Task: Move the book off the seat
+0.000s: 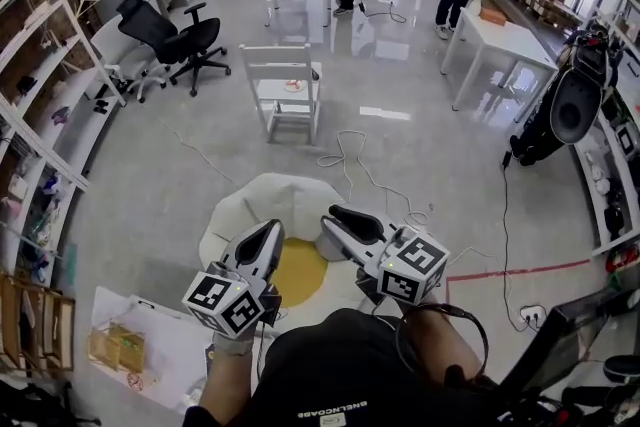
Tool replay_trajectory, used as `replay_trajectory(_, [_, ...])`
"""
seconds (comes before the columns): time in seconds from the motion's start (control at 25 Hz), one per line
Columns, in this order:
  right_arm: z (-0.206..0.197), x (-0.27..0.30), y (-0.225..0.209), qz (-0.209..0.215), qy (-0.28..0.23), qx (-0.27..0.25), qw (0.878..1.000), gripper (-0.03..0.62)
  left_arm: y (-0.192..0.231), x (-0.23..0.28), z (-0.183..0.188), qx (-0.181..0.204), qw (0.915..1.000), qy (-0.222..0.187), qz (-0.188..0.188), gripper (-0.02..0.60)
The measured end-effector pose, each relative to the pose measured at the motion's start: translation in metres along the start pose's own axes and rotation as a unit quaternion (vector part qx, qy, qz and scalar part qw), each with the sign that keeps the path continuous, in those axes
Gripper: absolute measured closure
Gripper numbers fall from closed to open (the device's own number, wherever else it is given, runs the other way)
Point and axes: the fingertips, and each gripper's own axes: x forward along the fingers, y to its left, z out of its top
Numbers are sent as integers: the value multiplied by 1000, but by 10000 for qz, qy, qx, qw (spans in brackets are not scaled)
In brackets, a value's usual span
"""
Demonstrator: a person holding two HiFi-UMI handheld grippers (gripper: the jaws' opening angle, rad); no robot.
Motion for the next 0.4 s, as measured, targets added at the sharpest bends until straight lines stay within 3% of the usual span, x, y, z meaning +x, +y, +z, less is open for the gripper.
replay_trajectory(0.4, [-9,-10,1,-126,64,26,9999,497,-9,1,-9,-53,9999,52,-107,575])
